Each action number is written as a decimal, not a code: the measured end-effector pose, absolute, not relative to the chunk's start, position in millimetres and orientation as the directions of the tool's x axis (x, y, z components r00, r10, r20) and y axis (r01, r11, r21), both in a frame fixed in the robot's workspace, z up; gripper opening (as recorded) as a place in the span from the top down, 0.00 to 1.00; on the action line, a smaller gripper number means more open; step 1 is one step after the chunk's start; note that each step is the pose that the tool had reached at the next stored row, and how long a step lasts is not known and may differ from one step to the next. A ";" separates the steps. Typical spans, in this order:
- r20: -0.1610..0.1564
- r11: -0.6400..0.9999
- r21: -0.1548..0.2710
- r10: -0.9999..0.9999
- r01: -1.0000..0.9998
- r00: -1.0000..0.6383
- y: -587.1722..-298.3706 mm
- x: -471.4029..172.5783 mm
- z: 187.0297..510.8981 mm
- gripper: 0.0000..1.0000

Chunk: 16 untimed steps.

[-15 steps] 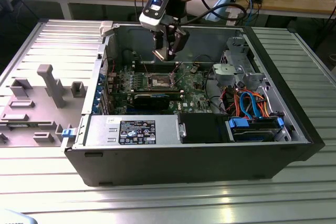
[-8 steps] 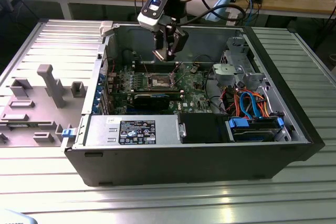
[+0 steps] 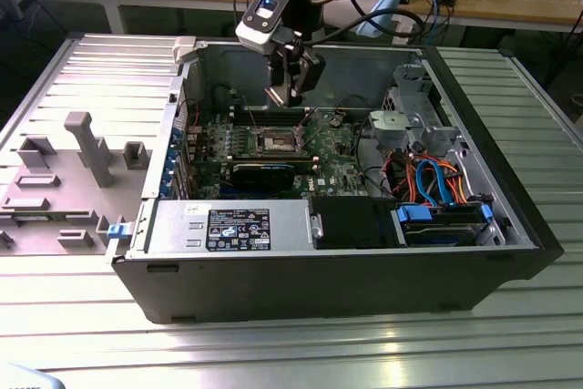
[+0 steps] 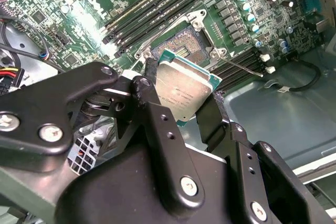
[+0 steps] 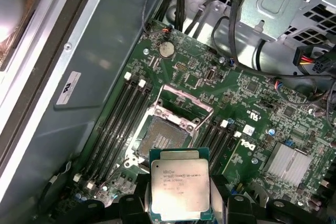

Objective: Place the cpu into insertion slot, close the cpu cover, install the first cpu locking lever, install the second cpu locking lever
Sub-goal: 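Place the cpu into insertion slot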

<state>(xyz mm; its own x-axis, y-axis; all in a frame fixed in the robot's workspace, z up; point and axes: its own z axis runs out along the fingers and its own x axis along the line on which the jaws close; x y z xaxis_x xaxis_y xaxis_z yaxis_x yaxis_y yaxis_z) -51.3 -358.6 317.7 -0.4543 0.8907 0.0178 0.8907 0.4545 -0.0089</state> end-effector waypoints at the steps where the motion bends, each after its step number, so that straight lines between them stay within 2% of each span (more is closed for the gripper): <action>1: 0.018 0.450 -0.009 0.893 0.893 -0.450 -358.6 -51.3 317.6 0.45; 16: 0.018 0.363 -0.009 0.932 0.932 -0.363 -358.6 -51.3 316.1 0.45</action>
<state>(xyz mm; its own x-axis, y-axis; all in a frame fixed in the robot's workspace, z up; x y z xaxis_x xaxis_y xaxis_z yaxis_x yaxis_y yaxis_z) -51.3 -358.6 316.1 -0.3627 0.9317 0.0177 0.9318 0.3629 -0.0089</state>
